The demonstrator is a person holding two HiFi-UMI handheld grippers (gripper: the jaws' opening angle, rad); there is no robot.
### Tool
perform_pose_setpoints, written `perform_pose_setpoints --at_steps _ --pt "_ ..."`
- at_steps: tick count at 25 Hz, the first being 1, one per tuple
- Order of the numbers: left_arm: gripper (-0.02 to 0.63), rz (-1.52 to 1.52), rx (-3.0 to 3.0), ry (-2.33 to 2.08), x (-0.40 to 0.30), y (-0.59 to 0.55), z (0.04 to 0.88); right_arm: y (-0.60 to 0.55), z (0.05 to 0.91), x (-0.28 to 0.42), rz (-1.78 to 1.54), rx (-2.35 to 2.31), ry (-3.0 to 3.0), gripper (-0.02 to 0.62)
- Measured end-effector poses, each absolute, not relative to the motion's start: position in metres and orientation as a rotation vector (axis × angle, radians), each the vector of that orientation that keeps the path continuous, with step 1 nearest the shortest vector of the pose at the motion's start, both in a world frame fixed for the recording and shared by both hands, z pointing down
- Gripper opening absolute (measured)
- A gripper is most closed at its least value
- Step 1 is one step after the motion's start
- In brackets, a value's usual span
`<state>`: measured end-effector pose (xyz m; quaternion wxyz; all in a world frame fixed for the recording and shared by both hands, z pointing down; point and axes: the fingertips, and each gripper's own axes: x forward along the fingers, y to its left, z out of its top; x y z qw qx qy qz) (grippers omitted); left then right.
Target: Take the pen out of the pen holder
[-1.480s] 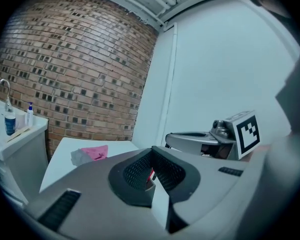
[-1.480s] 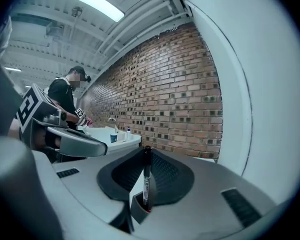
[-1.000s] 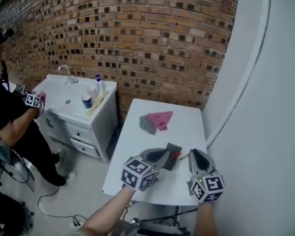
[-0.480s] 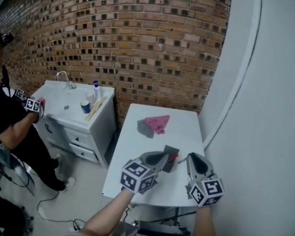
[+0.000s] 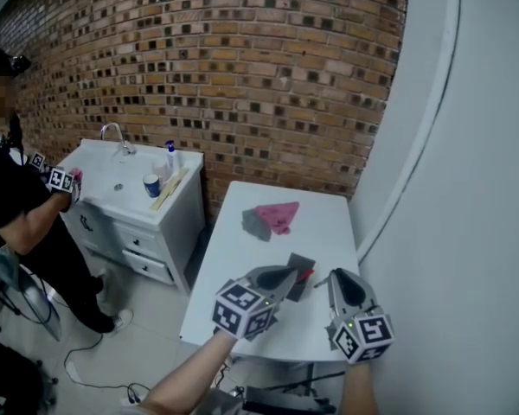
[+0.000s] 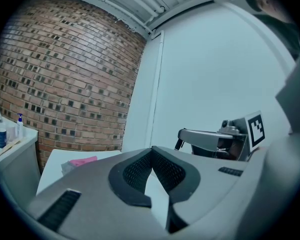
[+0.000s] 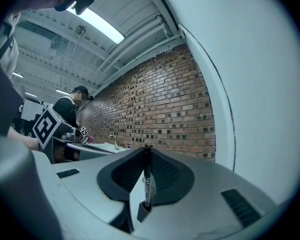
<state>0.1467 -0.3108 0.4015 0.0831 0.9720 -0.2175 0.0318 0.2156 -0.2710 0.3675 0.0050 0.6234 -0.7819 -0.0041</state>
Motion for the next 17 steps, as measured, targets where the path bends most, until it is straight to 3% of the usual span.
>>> perform_pose_setpoints --at_steps 17 --pt "0.003 0.09 2.912 -0.662 0.1459 -0.3053 0.4053 -0.2633 0.366 0.2158 -0.038 1.958 -2.454 0.04"
